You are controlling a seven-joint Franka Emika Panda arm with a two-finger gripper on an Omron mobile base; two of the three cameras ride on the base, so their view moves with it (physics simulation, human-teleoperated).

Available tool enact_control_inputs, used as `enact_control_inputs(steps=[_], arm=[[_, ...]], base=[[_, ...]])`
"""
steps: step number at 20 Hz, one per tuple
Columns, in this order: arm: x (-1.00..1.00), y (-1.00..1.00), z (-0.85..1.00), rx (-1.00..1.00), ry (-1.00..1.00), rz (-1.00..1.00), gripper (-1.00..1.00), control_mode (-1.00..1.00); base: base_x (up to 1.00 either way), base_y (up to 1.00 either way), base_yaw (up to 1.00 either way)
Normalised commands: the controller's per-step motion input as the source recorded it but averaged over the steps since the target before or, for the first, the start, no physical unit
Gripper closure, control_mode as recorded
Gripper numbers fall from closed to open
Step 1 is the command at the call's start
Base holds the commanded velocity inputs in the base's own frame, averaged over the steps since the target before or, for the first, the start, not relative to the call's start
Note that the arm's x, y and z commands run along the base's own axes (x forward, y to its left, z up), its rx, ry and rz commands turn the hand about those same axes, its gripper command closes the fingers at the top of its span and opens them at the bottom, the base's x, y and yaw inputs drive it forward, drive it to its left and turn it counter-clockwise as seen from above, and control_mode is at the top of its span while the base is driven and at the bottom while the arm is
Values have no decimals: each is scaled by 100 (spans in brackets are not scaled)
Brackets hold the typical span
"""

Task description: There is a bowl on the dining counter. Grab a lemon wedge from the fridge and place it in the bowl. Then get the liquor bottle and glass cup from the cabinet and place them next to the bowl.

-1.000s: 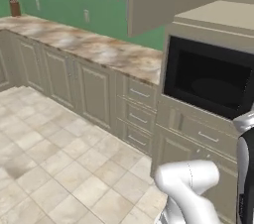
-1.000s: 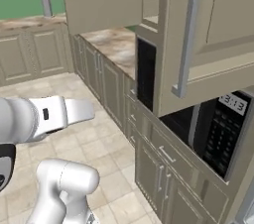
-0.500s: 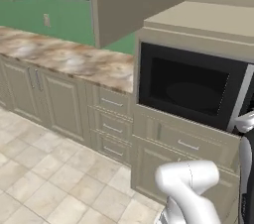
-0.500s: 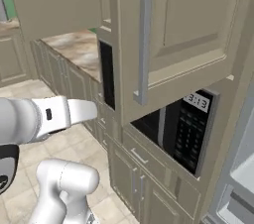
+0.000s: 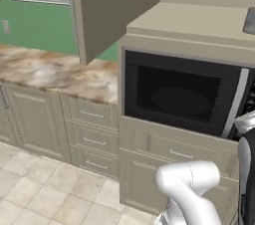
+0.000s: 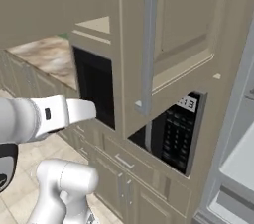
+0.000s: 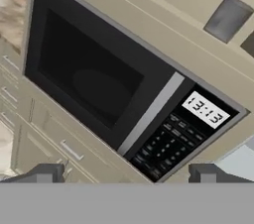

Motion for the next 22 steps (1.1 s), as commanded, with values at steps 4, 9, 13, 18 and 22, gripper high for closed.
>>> enact_control_inputs(steps=[4, 9, 13, 18, 22], arm=[[0, 0, 0, 0, 0, 0, -100, 100], [0, 0, 0, 0, 0, 0, -100, 100], [0, 0, 0, 0, 0, 0, -100, 100], [0, 0, 0, 0, 0, 0, -100, 100], [0, 0, 0, 0, 0, 0, -100, 100]], base=[[34, 5, -41], [22, 34, -41], [34, 47, -29], [49, 20, -16], [43, -5, -2]])
